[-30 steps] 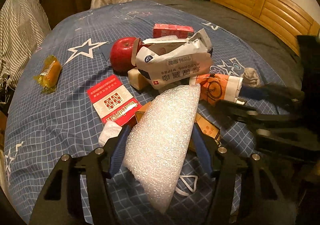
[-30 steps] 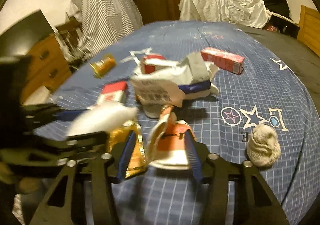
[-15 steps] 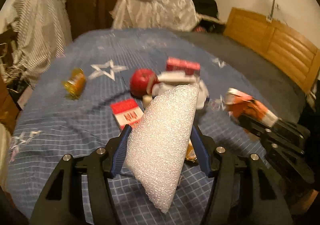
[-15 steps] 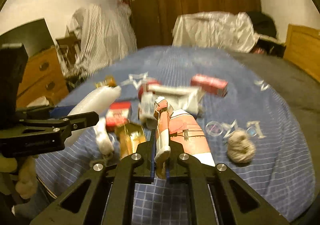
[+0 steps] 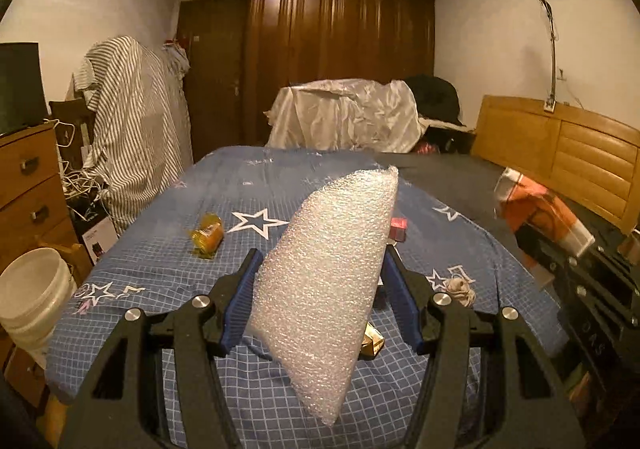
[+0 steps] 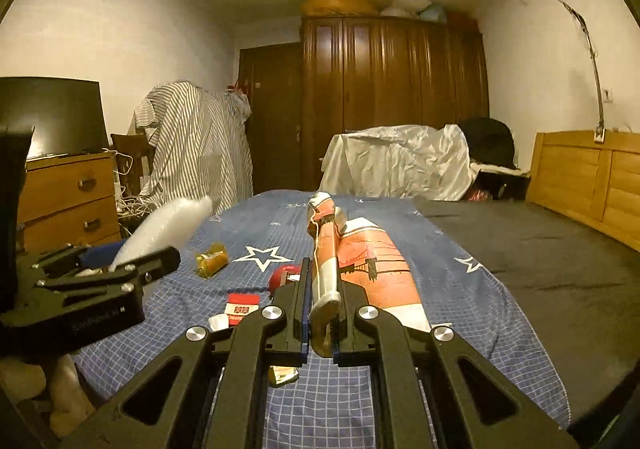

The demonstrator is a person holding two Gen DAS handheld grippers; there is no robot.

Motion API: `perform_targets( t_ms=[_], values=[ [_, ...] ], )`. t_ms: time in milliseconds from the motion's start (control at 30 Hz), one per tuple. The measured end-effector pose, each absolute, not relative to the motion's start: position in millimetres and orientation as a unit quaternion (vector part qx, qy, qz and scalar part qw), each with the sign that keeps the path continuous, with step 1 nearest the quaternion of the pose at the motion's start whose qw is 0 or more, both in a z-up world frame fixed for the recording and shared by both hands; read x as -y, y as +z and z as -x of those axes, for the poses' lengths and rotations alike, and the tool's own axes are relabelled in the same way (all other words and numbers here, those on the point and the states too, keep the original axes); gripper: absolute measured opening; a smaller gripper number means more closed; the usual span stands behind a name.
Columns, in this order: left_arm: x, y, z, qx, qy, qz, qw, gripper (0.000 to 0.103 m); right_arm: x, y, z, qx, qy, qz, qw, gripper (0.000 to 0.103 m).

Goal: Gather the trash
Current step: 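Carry the bubble wrap and paper cup with both tools over the white bucket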

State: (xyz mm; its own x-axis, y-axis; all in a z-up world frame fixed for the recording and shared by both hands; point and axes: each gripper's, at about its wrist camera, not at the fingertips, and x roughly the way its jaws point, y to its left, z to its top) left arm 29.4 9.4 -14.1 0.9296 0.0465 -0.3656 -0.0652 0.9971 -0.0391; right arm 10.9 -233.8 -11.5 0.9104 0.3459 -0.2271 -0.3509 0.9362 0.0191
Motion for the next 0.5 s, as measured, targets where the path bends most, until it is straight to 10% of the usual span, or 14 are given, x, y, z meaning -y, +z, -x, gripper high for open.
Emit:
perform_targets(
  t_ms=[500],
  values=[
    [-41, 1, -20, -0.177, 0.060, 0.039, 0.982, 0.058, 224, 7, -21, -0.119, 0.216, 0.016, 0.969, 0.008]
  ],
)
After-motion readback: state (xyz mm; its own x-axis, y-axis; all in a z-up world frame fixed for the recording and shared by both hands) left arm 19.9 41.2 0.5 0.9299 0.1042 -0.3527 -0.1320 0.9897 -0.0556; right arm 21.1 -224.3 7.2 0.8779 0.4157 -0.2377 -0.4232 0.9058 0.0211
